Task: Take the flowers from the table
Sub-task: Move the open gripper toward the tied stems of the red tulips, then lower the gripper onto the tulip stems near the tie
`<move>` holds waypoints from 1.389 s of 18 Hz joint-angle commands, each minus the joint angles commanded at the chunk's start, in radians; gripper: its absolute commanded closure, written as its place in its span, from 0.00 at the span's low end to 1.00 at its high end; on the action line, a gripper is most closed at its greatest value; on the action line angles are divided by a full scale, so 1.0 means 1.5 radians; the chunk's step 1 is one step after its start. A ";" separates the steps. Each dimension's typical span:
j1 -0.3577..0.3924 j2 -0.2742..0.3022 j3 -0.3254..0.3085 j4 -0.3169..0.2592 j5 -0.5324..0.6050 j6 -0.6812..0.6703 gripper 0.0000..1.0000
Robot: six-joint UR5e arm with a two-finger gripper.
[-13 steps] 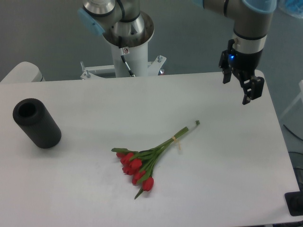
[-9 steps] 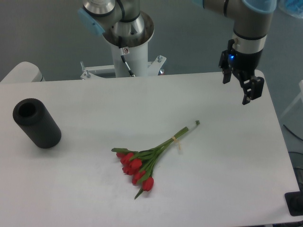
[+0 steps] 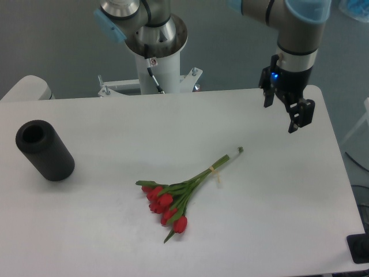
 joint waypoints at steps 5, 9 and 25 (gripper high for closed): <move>-0.059 -0.013 -0.031 0.056 0.004 -0.216 0.00; -0.076 -0.030 -0.085 0.111 0.004 -0.229 0.00; -0.139 -0.109 -0.174 0.192 0.008 -0.327 0.00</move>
